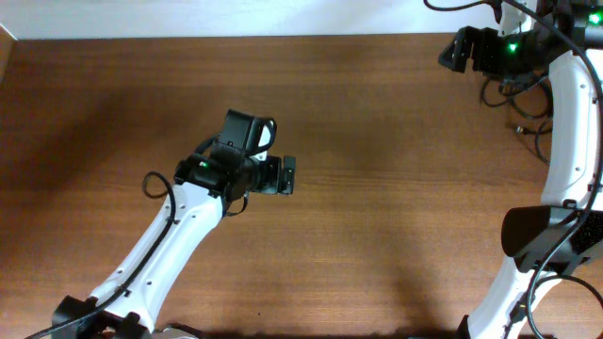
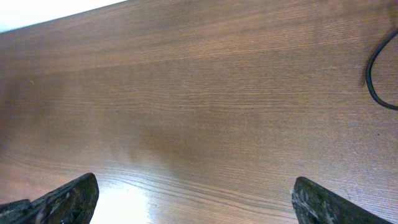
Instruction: Untangle cables
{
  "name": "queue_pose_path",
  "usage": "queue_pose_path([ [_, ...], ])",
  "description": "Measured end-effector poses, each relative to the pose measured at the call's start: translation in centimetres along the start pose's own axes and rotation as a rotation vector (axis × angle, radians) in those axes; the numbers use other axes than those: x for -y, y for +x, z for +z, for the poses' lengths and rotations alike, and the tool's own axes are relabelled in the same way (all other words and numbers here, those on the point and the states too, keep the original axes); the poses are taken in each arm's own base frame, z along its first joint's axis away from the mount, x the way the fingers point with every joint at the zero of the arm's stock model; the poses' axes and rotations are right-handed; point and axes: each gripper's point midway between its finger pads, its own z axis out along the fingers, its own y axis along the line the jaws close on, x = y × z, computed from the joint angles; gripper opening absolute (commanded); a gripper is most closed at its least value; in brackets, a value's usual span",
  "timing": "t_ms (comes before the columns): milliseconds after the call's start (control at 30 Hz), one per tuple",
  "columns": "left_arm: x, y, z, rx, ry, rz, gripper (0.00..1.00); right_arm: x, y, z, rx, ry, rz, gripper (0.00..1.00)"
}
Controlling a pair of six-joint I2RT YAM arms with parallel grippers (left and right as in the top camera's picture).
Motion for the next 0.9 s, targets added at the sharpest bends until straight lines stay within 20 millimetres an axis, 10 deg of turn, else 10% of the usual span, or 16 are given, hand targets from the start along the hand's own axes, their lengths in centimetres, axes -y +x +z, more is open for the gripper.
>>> queue_pose_path([
  [133, -0.6, 1.9, 1.6, 0.076, 0.016, 0.005, 0.99, 0.0, 0.0, 0.0, 0.001, 0.0, 0.001, 0.98],
  [633, -2.9, 4.1, -9.0, 0.906, 0.123, 0.007, 0.99, -0.1, 0.0, 0.0, -0.001, -0.003, 0.001, 0.98],
  [900, -4.8, 5.9, -10.3, 0.923, 0.069, -0.03, 0.99, -0.1, 0.0, 0.0, 0.0, -0.003, 0.001, 0.98],
])
